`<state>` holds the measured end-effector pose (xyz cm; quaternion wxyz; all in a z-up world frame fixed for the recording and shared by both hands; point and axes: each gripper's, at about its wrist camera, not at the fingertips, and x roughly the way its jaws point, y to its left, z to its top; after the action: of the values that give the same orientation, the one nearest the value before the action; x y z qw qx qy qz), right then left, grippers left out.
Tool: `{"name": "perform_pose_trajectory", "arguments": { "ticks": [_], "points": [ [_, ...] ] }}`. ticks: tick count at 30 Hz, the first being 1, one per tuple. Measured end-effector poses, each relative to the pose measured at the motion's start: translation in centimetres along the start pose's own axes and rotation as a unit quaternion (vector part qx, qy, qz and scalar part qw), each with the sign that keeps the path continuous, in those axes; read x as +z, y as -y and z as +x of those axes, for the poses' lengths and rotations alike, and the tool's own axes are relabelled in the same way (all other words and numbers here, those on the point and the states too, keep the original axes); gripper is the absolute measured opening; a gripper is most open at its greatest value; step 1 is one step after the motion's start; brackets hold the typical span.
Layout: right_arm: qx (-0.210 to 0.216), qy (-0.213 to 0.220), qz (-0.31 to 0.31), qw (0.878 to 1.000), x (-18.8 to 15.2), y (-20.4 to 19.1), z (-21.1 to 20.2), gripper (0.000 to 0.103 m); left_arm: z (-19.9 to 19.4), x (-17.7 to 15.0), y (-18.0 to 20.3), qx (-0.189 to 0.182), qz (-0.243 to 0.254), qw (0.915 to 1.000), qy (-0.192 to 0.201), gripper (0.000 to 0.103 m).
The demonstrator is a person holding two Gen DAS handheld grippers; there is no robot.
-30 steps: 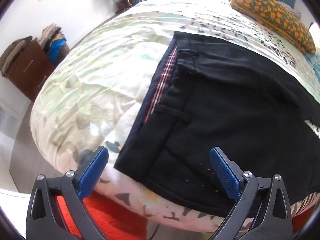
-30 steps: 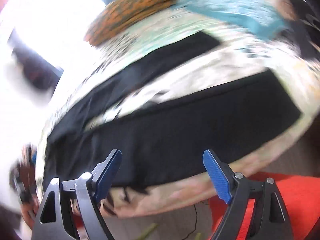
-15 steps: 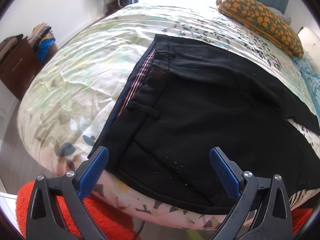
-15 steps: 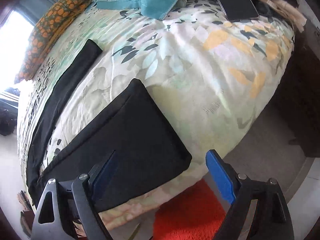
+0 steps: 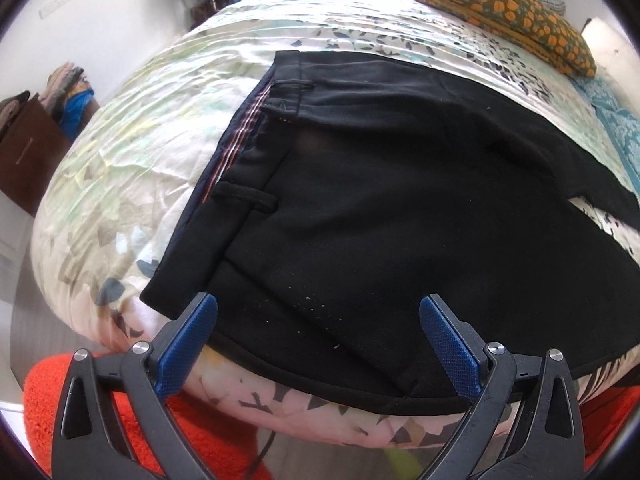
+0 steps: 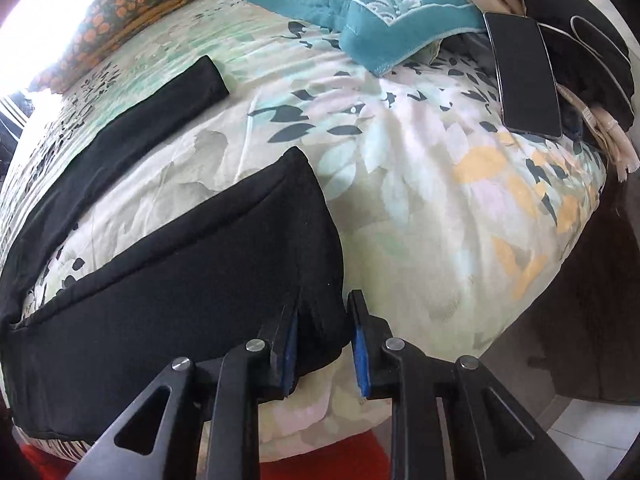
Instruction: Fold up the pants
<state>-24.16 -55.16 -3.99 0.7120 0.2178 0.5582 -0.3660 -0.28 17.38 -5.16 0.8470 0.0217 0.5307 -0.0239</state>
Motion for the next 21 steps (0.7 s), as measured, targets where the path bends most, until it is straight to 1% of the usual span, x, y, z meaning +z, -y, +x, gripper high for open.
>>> {"name": "perform_pose_trajectory", "arguments": {
  "ticks": [2, 3, 4, 5, 6, 8, 9, 10, 12, 13, 14, 15, 17, 19, 21],
  "points": [
    [-0.008, 0.008, 0.009, 1.0, 0.1, 0.3, -0.2, 0.037, -0.1, -0.2, 0.4, -0.009, 0.006, 0.9999, 0.001, 0.101],
    [-0.018, 0.014, 0.013, 1.0, 0.2, 0.4, -0.6, 0.052, -0.3, -0.3, 0.8, -0.014, 0.012, 0.9998, 0.004, 0.101],
    [-0.035, 0.025, 0.017, 0.999, 0.2, 0.4, -1.4, 0.063, -0.5, -0.3, 1.2, -0.019, 0.019, 0.9996, 0.009, 0.101],
    [-0.043, 0.047, 0.015, 0.998, 0.0, 0.2, -2.6, 0.065, -0.8, -0.3, 1.8, -0.023, 0.026, 0.9993, 0.016, 0.101],
    [-0.041, 0.072, 0.008, 0.997, -0.3, -0.4, -4.1, 0.066, -1.0, -0.3, 2.3, -0.028, 0.031, 0.9989, 0.022, 0.101],
    [-0.027, 0.107, -0.012, 0.994, -1.4, -2.7, -7.0, 0.076, -0.9, -0.1, 3.6, -0.041, 0.038, 0.9982, 0.023, 0.102],
    [-0.01, 0.12, -0.022, 0.992, -2.3, -4.2, -8.3, 0.086, -0.6, 0.1, 4.2, -0.046, 0.041, 0.9979, 0.019, 0.101],
    [0.009, 0.131, -0.03, 0.991, -3.3, -5.9, -9.4, 0.093, -0.2, 0.2, 4.8, -0.046, 0.044, 0.9979, 0.012, 0.101],
    [0.054, 0.139, -0.055, 0.987, -5.3, -10.0, -10.6, 0.095, 1.1, 0.4, 6.0, -0.037, 0.052, 0.9979, -0.002, 0.102],
    [0.081, 0.136, -0.072, 0.985, -6.4, -12.4, -10.7, 0.095, 1.8, 0.3, 6.5, -0.034, 0.058, 0.9977, -0.012, 0.102],
    [0.107, 0.13, -0.09, 0.982, -7.4, -14.7, -10.5, 0.095, 2.5, 0.1, 7.0, -0.022, 0.068, 0.9973, -0.018, 0.102],
    [0.132, 0.123, -0.107, 0.978, -8.5, -17.1, -10.3, 0.095, 2.8, -0.1, 7.4, -0.009, 0.082, 0.9965, -0.017, 0.103],
    [0.179, 0.1, -0.139, 0.969, -10.3, -21.7, -9.4, 0.095, 2.7, -0.7, 8.0, 0.005, 0.101, 0.9949, 0.0, 0.103],
    [0.217, 0.067, -0.176, 0.958, -12.1, -26.4, -8.5, 0.095, 2.9, -0.8, 7.9, -0.001, 0.094, 0.9955, -0.002, 0.103],
    [0.264, 0.03, -0.217, 0.939, -13.3, -31.7, -8.2, 0.095, 2.9, -0.8, 7.5, -0.018, 0.091, 0.9956, -0.015, 0.103]
  ]
}}
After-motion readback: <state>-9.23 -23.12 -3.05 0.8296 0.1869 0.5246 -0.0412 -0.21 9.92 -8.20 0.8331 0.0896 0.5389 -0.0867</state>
